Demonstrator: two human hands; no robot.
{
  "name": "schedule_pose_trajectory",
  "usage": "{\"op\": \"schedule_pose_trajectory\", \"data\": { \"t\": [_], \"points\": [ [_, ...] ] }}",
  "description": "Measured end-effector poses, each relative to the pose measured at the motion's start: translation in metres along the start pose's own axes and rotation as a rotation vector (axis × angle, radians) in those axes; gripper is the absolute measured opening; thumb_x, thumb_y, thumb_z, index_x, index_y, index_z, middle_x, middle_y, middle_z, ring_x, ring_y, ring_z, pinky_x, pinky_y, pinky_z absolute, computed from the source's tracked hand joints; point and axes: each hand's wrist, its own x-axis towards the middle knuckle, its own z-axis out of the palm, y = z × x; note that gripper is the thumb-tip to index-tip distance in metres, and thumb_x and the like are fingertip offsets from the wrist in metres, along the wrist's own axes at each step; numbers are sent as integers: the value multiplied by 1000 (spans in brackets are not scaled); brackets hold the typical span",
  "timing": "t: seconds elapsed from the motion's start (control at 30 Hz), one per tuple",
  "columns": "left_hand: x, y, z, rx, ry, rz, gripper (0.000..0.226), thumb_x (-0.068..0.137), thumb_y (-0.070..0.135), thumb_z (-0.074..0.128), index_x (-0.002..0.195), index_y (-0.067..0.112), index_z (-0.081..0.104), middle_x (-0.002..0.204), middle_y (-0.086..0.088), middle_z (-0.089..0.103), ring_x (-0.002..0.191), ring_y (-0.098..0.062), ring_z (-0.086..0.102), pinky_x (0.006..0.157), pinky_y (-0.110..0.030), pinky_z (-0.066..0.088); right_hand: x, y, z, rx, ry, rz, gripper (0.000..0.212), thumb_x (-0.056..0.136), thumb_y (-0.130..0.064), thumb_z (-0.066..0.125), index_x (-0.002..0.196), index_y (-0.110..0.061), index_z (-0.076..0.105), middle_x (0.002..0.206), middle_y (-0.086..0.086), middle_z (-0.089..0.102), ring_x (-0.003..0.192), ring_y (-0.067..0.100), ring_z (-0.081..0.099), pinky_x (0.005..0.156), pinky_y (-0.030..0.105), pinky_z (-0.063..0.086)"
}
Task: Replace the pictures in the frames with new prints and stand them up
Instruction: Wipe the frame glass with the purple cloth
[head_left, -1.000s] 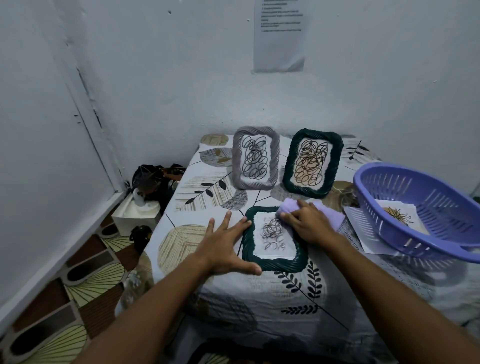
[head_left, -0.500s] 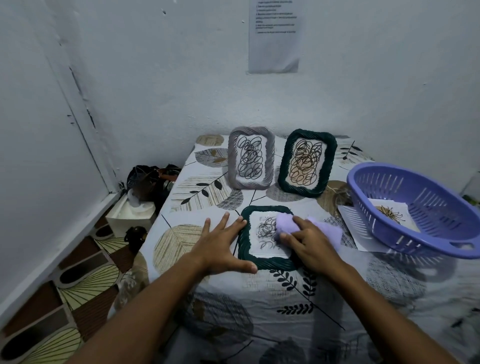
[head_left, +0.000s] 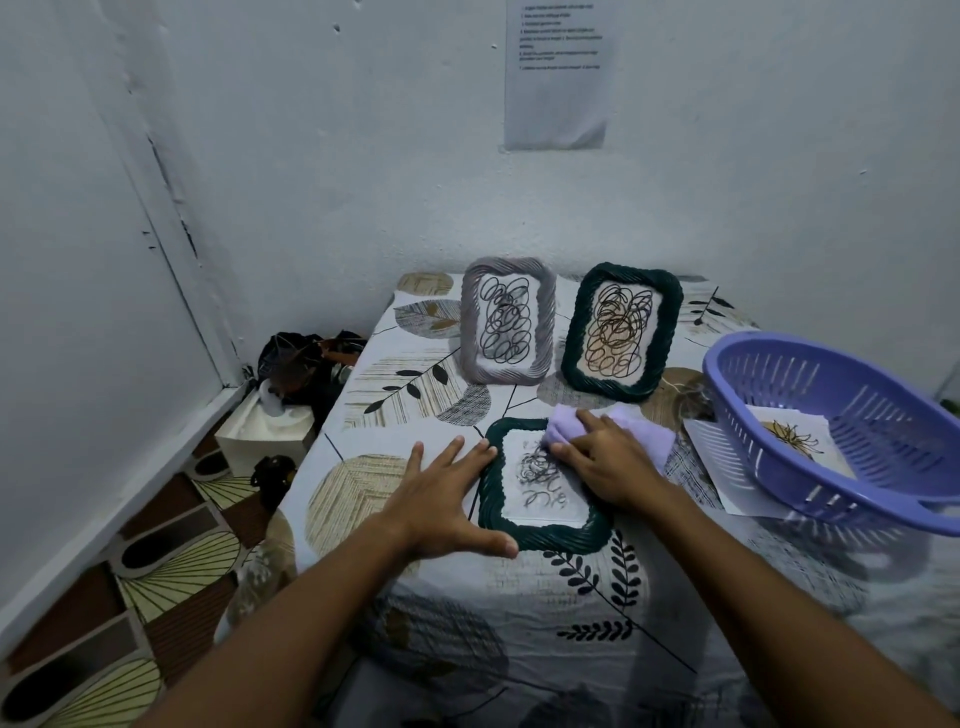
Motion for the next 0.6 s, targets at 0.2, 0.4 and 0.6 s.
{"op": "schedule_pose_trajectory", "data": {
  "t": [0.2,0.4,0.6],
  "points": [
    [0,0,1,7,1,-3,123,58,91,51,154,30,4,161,11,3,147,-9,-6,117,-53,-12,-50,-4,5,23,-42,-110,47,96,-54,36,118,-27,68,160,0,14,147,26,10,117,45,17],
    [0,-1,2,14,8,7,127,52,96,43,154,30,5,161,13,3,147,-7,-6,117,-53,-13,-75,-4,7,93,-38,-129,83,79,-81,15,118,-31,68,160,-5,13,148,22,6,118,45,15],
    [1,-2,3,-32,11,7,127,51,93,50,154,32,9,160,14,6,147,-5,-6,117,-51,-15,-40,-9,4,62,-3,-49,46,96,-54,37,123,-29,65,160,4,14,146,29,14,116,43,20]
  ]
}}
